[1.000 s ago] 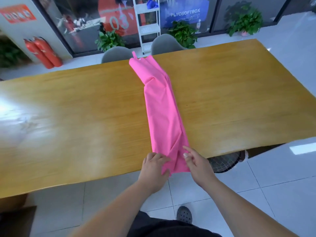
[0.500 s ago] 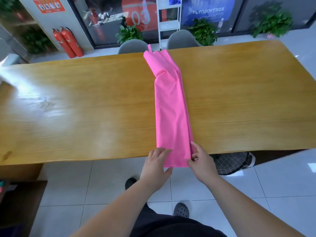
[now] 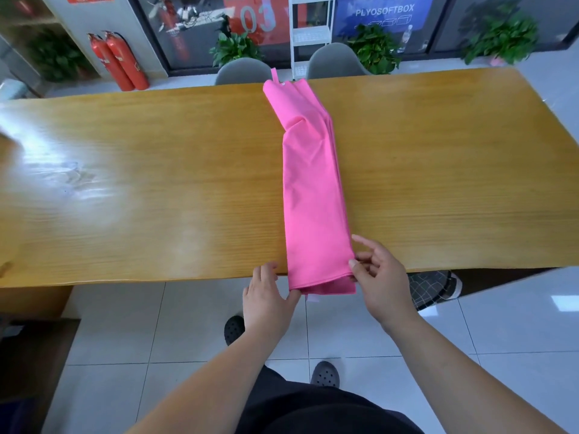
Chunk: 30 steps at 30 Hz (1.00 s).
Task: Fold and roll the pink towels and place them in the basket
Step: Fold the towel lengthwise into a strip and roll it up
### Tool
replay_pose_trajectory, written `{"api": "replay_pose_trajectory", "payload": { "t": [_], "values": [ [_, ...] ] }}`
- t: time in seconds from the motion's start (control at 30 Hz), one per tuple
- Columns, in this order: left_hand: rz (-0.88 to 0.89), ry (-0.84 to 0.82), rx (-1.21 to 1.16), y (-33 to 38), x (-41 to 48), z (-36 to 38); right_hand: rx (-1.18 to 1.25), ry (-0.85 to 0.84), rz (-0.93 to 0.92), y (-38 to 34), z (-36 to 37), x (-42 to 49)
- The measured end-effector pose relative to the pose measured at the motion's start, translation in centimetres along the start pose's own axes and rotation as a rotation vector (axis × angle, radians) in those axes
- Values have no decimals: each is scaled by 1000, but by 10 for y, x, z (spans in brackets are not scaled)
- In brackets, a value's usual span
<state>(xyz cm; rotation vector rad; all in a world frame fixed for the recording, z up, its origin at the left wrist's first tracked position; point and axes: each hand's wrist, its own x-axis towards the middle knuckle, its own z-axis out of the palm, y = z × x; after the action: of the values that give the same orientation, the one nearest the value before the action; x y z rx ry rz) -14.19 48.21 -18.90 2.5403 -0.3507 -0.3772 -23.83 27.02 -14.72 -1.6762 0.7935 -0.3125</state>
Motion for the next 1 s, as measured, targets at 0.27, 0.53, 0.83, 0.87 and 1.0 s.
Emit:
{"api": "replay_pose_trajectory", "payload": {
  "t": [0.27, 0.53, 0.83, 0.87, 1.0],
  "values": [
    [-327, -161, -277, 11, -3, 7, -137, 61, 247, 41, 12, -5],
    [-483, -239, -592, -2, -8, 5, -204, 24, 348, 50, 4, -9],
    [-441, -188, -686, 6, 7, 6, 98, -150, 354, 57, 7, -3],
    [-444, -179, -699, 6, 8, 7, 115, -139, 344, 56, 5, -3],
    [-413, -210, -755, 0, 5, 6, 198, -113, 308, 53, -5, -3]
  ]
}}
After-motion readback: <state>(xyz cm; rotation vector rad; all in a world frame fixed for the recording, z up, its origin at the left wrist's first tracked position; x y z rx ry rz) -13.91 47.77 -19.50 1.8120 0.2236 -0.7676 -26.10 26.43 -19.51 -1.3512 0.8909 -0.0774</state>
